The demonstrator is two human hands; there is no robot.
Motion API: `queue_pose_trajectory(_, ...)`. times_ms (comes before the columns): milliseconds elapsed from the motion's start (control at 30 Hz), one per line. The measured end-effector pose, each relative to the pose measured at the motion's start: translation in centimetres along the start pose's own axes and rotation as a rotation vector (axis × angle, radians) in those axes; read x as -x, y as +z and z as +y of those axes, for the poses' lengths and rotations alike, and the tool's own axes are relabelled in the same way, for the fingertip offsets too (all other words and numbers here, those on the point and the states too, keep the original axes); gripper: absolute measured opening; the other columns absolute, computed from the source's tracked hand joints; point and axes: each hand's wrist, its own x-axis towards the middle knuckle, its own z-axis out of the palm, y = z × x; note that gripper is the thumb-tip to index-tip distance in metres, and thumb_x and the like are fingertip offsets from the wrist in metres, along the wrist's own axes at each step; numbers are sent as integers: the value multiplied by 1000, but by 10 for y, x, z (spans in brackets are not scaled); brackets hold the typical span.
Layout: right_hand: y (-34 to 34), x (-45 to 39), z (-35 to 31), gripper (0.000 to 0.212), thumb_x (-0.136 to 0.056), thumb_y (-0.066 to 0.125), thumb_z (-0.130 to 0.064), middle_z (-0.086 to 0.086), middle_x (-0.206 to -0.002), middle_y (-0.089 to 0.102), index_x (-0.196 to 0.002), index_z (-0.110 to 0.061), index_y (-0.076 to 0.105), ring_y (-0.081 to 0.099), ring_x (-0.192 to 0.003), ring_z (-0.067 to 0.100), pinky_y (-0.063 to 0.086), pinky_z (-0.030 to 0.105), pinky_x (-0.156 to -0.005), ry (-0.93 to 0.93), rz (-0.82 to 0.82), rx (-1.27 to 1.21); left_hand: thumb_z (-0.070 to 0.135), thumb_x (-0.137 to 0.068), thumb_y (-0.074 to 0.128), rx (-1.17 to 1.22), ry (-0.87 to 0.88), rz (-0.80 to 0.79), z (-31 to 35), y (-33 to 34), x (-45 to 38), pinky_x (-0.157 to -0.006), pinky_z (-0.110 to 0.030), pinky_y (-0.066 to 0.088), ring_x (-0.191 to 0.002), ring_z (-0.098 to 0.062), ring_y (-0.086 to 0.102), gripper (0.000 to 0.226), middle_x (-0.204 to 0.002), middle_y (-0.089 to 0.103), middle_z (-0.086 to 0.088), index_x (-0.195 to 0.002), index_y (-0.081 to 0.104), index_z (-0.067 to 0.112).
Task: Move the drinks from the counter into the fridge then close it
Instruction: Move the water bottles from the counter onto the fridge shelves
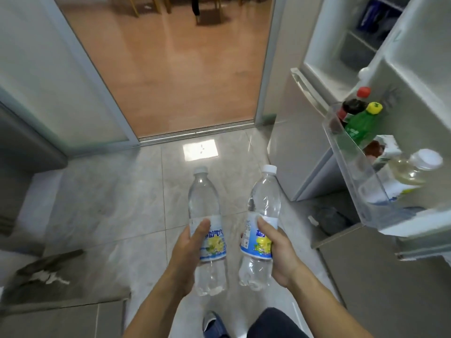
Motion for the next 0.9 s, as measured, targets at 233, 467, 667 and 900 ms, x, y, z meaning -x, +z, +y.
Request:
queue_pose_trajectory(233,28,-76,-35,77,-64,73,-55,19,-111,73,-124,-8,63,70,-103,38,57,48,-90,16,22,2,63,-68,57,6,-23,-24,48,-8,-79,-52,-20,55,-74,-20,76,65,-86,77,-5,-108,65,12)
queue_pose_trajectory(467,40,-180,-103,70,-68,68,-58,17,-110,74,-120,-11,68,71,-103,37,60,41,-80,29,39,-36,73,-61,54,-77,25,-50,123,13,-182,-58,-25,58,-81,-21,76,74,-89,78,-2,-107,67,16)
queue_pose_trajectory(667,39,-256,-176,65,-72,75,-56,18,-112,73,-118,-11,69,69,-107,40,53,52,-97,7,69,-51,76,-56,57,-101,32,-68,193,44,-264,-61,-31,59,-80,-20,76,77,-88,78,0,-107,65,19)
queue_pose_trajectory(900,32,-333,-223,58,-69,73,-60,17,-106,75,-109,-16,75,73,-97,34,60,43,-83,-20,189,-112,68,-66,57,-104,-35,-173,242,73,-359,-57,-28,58,-80,-25,76,70,-91,77,-7,-109,66,13)
